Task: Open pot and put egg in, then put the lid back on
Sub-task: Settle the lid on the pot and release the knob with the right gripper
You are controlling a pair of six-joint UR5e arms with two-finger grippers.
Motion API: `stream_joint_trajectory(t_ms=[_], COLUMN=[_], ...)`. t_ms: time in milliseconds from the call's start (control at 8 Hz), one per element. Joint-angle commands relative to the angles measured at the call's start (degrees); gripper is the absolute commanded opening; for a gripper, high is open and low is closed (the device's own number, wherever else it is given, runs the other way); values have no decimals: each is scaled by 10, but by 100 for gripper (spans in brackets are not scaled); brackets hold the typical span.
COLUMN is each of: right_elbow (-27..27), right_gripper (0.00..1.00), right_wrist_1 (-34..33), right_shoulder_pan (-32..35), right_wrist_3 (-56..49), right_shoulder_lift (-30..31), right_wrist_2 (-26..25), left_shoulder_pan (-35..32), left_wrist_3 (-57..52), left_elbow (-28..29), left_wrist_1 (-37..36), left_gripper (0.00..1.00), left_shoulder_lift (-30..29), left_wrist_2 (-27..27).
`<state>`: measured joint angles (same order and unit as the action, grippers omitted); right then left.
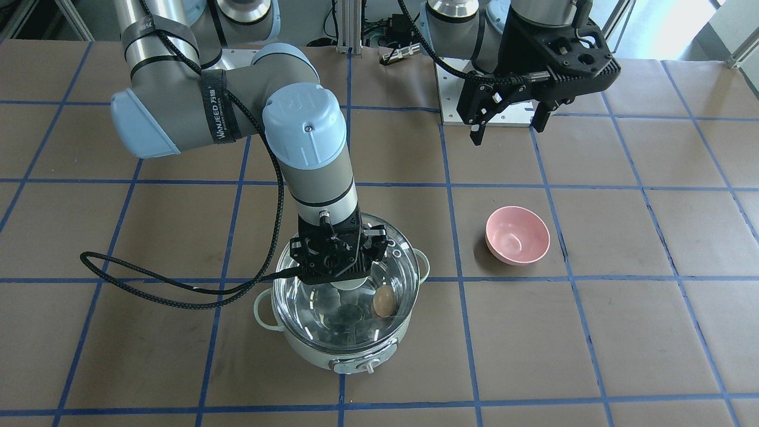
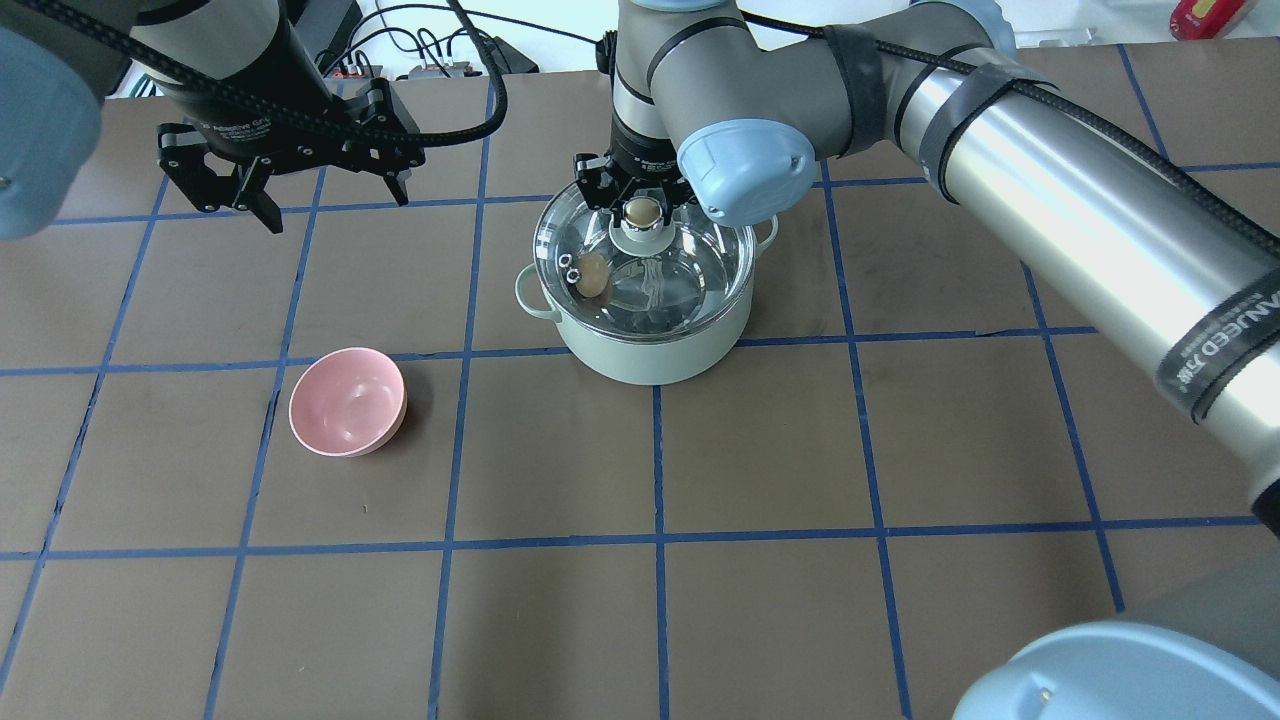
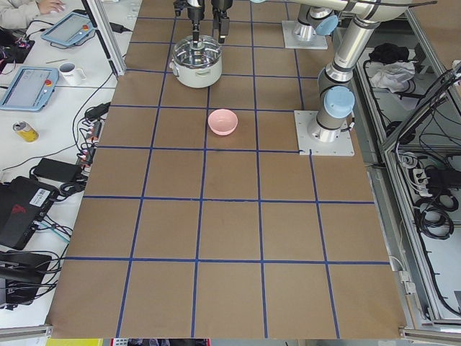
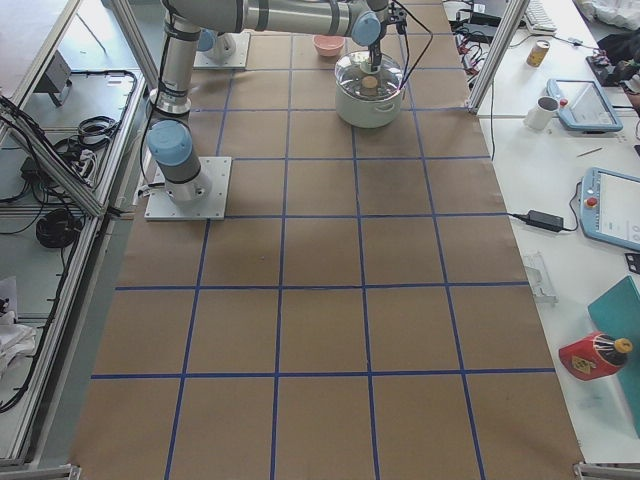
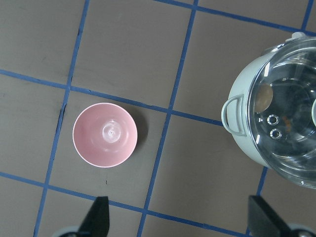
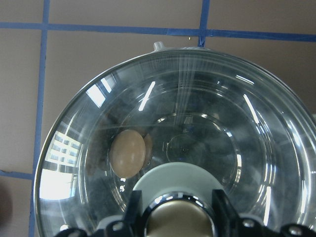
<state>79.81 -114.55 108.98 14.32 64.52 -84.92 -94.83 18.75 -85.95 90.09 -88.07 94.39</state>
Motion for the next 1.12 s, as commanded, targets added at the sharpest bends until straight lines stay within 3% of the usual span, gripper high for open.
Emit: stream_joint_trajectory(t_ms=[0, 1000], right_elbow=[2, 6], right_gripper=[0, 0], right_wrist_1=[-12, -28], right_shoulder_pan=[0, 0], right_wrist_3=[-1, -10], right_shoulder_lift=[-1, -5], right_wrist_2=[-2, -20], left_shoulder_pan=[0, 0], left_wrist_3=[1, 0], left_elbow=[-11, -13], left_wrist_1=[0, -2], left_gripper=[100, 100], left_shoulder_lift=[-1, -1], left_wrist_2=[1, 0])
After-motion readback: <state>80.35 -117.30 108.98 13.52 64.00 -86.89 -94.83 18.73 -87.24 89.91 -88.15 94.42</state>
